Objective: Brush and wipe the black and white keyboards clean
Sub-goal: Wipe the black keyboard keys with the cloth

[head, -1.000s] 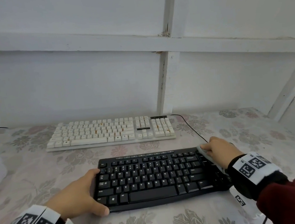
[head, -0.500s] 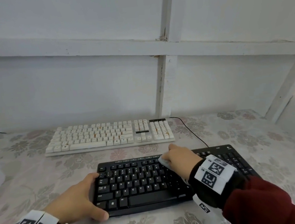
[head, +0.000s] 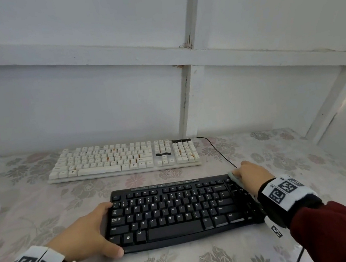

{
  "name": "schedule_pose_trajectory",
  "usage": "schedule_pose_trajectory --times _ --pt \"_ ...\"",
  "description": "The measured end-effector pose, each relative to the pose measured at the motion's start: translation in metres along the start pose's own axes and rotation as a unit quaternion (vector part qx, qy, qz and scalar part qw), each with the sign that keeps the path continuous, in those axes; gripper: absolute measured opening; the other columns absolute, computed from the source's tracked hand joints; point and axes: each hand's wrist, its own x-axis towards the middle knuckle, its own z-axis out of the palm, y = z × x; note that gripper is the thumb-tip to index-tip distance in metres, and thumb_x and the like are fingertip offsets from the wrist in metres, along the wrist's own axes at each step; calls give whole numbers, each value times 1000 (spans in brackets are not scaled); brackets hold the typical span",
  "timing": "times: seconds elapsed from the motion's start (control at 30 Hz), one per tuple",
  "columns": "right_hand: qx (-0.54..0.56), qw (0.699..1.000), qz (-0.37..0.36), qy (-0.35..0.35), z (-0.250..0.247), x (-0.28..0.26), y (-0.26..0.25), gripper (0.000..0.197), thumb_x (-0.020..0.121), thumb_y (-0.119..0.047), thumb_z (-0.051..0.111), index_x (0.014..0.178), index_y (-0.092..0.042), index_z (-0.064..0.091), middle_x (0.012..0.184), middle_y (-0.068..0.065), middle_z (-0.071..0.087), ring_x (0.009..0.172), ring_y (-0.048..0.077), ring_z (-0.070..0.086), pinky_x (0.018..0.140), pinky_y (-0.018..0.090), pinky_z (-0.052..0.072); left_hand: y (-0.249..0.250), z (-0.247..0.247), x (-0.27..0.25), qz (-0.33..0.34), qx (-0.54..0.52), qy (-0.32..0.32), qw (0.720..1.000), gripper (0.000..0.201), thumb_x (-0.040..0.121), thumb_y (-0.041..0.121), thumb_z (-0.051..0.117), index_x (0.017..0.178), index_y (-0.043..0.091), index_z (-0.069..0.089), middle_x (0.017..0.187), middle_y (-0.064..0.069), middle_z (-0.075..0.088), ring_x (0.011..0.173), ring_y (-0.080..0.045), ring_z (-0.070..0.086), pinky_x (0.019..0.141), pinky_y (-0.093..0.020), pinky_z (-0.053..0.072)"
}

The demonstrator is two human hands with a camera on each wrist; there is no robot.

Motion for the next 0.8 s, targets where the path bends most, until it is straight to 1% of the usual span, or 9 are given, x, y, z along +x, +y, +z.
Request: schedule_pose_trajectory --times 0.1,0.2,0.3,0.43,0.57,0.63,0.67,0.73,0.8 --pt "42 997 71 -15 -5 12 18 45 97 -29 40 56 -18 27 75 8 33 60 21 37 68 23 35 0 0 1 -1 5 -2 1000 109 53 29 87 141 29 22 121 15 47 113 -9 49 85 -20 36" --pt "50 995 78 -26 -6 14 26 29 94 -25 45 67 -17 38 74 3 41 73 17 44 76 23 42 0 0 2 -1 5 -6 1000 110 54 30 87 143 28 21 125 15 46 114 -9 48 84 -19 36" --pt "25 999 11 -45 2 2 25 14 97 -17 43 94 -29 39 106 3 45 89 15 42 81 28 38 -1 -1 4 0 1 -6 1000 109 56 28 87 143 28 20 124 16 45 114 -8 47 82 -18 35" --pt "-5 999 29 -32 -1 -10 34 12 98 -16 41 96 -26 36 131 12 47 113 28 53 79 31 37 -6 -1 6 4 -15 -3 1000 122 40 37 88 142 27 23 119 16 46 116 -9 46 92 -21 35" --pt "6 995 97 -31 -11 -17 53 32 102 -27 35 76 -16 50 107 9 47 108 32 57 91 30 43 -9 0 7 12 -16 3 1000 134 24 48 82 142 28 23 121 16 46 120 -9 44 100 -24 34" --pt "14 992 123 -35 -13 -12 64 38 102 -29 32 91 -10 63 112 9 50 105 28 59 92 28 45 -9 1 7 14 -14 2 1000 133 24 49 82 142 28 22 122 16 44 118 -8 43 98 -23 34" --pt "35 989 138 -26 -9 -6 71 37 102 -27 33 95 -10 65 112 9 52 100 26 60 88 26 45 -8 1 7 12 -12 1 1000 133 24 49 82 141 28 22 122 16 44 118 -8 43 97 -23 34" --pt "61 986 155 0 -7 4 78 38 100 -27 40 68 -11 54 89 6 49 83 24 54 74 24 41 -9 0 8 12 -12 -1 1000 130 25 48 83 139 30 24 120 17 46 118 -9 44 96 -23 35" --pt "48 990 134 14 -8 8 73 42 97 -32 45 62 -9 41 75 1 38 74 22 48 64 24 35 -10 0 9 18 -12 0 1000 124 24 48 83 133 34 25 115 22 48 118 -9 46 97 -23 36"
